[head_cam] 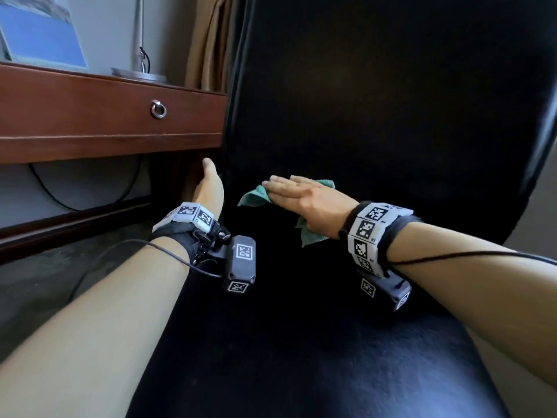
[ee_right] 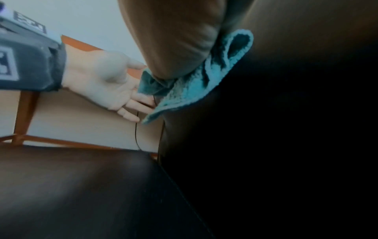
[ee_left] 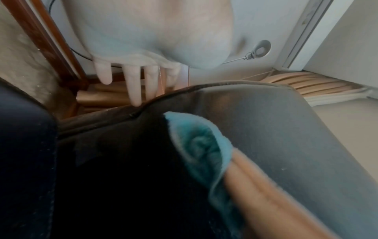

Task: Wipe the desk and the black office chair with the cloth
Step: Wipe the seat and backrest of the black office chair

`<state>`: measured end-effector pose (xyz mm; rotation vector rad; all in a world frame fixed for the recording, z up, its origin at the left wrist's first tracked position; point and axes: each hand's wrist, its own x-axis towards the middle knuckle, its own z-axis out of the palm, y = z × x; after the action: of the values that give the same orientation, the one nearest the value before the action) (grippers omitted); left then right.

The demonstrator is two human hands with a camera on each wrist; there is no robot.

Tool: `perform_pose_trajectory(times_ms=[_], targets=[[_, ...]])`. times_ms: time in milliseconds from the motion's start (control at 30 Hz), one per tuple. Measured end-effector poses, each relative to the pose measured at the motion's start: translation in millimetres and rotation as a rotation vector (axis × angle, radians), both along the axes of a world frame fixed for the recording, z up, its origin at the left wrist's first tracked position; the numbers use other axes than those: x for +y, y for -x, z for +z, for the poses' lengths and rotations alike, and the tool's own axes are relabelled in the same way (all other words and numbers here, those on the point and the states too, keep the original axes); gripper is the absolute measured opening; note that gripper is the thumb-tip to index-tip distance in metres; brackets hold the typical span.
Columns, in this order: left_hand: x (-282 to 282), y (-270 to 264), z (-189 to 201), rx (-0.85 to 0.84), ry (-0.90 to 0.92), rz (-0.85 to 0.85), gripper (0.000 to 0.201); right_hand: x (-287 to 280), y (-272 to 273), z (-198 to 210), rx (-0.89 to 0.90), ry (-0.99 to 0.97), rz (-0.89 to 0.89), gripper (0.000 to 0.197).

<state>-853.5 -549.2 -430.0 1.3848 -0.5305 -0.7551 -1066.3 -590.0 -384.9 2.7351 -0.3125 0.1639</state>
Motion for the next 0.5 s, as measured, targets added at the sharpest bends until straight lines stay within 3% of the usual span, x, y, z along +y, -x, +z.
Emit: perform_pose_trajectory(times_ms=[67, 133, 200, 267, 367, 433, 500], targets=[[11.9, 6.6, 8.2, -0.031, -0.024, -0.028, 0.097, 8.1, -1.0, 18.4, -0.195, 0.072, -0.021, 0.073], [22.9, 11.5, 17.6, -0.059, -0.031, -0.046, 0.103, 11.0, -5.2, 39.5, -0.464, 0.085, -0.118, 0.076], [24.4, 5.3, 20.5, -0.053, -0.017, -0.050, 0.112, 14.2, -10.2, 49.3, -0.648, -0.024, -0.241, 0.078], [30.2, -0.7, 21.4, -0.060, -0.068, -0.056, 0.116, 23.8, -19.2, 35.9, -0.689, -0.212, -0.302, 0.079], [46.7, -0.9, 20.3, -0.132, -0.200, -0.082, 0.086, 53.3, -35.7, -7.3, -0.539, -0.564, -0.396, 0.068], [68.1, 2.7, 18.7, -0.246, -0.353, -0.217, 0.065, 72.8, -44.3, -34.7, -0.209, -0.783, -0.546, 0.051], [80.3, 0.8, 14.4, -0.396, -0.523, -0.333, 0.034, 85.6, -52.5, -59.8, 0.059, -0.814, -0.639, 0.044]])
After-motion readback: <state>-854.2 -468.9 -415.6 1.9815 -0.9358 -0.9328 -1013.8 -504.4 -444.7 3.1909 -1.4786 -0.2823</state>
